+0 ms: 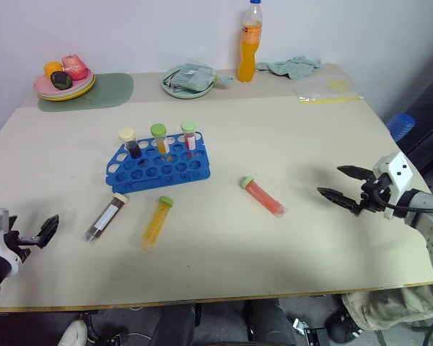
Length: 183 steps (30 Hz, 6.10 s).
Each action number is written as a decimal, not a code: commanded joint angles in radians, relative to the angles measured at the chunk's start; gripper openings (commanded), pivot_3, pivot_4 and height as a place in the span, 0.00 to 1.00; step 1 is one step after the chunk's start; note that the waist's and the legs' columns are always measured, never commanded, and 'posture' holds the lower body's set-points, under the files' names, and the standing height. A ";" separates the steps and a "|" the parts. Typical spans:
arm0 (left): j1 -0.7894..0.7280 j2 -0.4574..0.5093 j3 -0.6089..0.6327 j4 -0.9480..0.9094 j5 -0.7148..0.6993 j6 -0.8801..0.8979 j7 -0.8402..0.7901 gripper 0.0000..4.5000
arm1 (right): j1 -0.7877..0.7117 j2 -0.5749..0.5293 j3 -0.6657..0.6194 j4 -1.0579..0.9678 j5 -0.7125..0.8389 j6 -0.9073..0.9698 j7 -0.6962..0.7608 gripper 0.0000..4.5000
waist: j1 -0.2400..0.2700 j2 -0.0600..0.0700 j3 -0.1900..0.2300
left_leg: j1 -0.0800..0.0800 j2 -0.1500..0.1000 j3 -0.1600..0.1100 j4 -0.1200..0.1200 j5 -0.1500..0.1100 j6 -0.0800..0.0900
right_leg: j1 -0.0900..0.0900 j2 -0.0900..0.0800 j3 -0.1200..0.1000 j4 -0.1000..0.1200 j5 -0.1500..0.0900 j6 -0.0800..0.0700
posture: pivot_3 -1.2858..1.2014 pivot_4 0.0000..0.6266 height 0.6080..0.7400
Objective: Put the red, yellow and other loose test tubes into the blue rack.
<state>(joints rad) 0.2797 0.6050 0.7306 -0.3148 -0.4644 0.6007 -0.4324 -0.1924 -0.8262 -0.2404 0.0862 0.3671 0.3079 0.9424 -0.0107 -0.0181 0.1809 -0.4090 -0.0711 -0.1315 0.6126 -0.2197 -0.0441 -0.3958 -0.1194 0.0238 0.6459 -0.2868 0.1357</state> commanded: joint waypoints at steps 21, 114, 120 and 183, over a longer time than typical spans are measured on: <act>-0.257 -0.026 -0.490 -0.282 -0.067 -0.069 -0.140 1.00 | -0.408 0.042 0.374 -0.452 0.032 0.901 -0.290 0.99 | -0.003 0.001 0.000 | -0.001 0.000 -0.001 0.000 0.000 0.000 | -0.001 0.000 0.000 0.000 0.000 0.000 | 0.52 0.24 1.00; -0.150 -0.201 -0.557 -0.309 0.044 -0.198 0.062 1.00 | -0.499 0.933 0.435 0.456 -0.316 -0.530 -0.518 0.25 | -0.012 0.002 0.001 | -0.001 -0.002 -0.002 -0.001 0.003 -0.004 | -0.006 0.005 0.001 0.005 0.001 -0.001 | 0.52 0.24 1.00; -0.143 -0.210 -0.565 -0.318 0.053 -0.203 0.062 1.00 | -0.523 0.943 0.424 0.495 -0.326 -0.545 -0.552 0.25 | -0.011 0.003 0.001 | -0.001 -0.002 -0.002 -0.001 0.003 -0.004 | -0.006 0.005 0.001 0.005 0.001 -0.001 | 0.52 0.24 1.00; -0.716 0.465 -0.915 -0.086 -1.508 0.490 1.390 0.17 | -0.279 0.508 0.525 -0.224 -0.117 -0.092 -0.008 1.00 | -0.004 0.001 0.001 | 0.000 -0.002 -0.003 0.000 0.004 -0.006 | -0.005 0.004 0.002 0.006 0.001 -0.001 | 0.52 0.24 1.00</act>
<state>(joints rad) -0.4217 1.0447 -0.2014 -0.3693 -1.9598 1.1116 0.9723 -0.4732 -0.3058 0.2839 -0.0758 0.2170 0.1990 0.8984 -0.0146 -0.0167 0.1819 -0.4089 -0.0729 -0.1341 0.6125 -0.2159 -0.0502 -0.4002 -0.1150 0.0259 0.6521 -0.2859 0.1345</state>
